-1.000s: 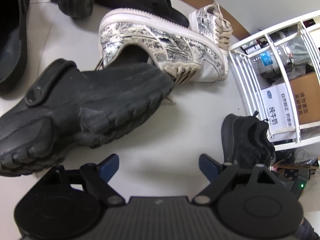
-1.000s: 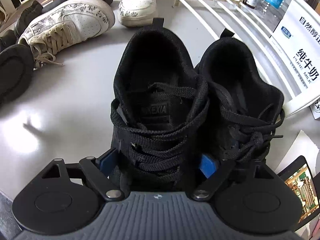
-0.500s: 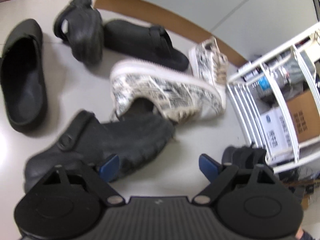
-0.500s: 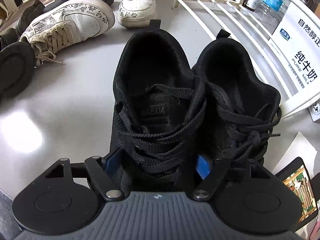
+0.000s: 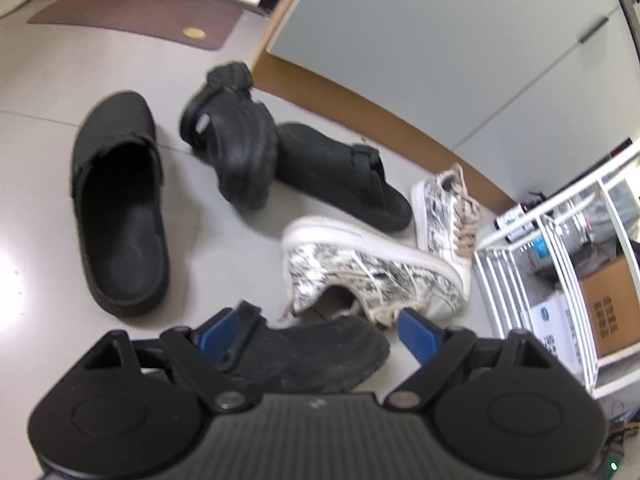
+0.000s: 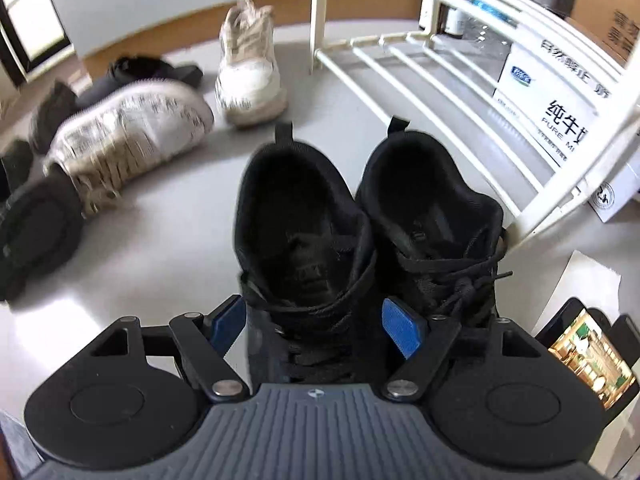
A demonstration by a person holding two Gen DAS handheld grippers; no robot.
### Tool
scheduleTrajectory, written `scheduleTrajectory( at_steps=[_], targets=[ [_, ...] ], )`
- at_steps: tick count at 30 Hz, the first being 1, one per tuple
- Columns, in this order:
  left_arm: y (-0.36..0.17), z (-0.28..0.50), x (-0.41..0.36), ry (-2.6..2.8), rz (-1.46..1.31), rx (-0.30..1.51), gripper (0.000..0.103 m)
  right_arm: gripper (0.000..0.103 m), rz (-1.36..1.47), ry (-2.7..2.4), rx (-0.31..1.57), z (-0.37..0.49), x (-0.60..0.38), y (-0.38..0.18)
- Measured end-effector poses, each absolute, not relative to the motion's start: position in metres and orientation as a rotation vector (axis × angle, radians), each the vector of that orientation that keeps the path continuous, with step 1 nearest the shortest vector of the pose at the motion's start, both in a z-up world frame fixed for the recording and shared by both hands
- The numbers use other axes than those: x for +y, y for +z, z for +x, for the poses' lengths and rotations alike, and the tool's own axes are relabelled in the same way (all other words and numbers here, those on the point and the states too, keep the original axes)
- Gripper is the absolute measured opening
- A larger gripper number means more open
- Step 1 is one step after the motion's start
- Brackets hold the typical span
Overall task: Organize scattered shoes
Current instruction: 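Move the left tool down onto the black clog beside the white sneaker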
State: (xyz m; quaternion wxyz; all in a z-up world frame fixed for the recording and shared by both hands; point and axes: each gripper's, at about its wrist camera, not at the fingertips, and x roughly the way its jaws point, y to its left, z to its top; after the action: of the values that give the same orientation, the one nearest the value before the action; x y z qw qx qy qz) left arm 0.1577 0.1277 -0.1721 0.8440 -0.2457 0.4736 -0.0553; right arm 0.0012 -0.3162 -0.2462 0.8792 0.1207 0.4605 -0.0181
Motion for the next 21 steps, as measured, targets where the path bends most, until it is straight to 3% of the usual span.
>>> scheduleTrajectory(
  at_steps=[7,21],
  targets=[
    [-0.159,0.141,0.148,-0.042,-0.492,0.959,0.089,0.084,0.287,-0.048,0.895,-0.003,-0.313,-0.226],
    [-0.164,0.12,0.176,0.098,-0.523,0.967,0.089,0.084,0.338,0.063,0.965,0.014,-0.312,-0.188]
  ],
)
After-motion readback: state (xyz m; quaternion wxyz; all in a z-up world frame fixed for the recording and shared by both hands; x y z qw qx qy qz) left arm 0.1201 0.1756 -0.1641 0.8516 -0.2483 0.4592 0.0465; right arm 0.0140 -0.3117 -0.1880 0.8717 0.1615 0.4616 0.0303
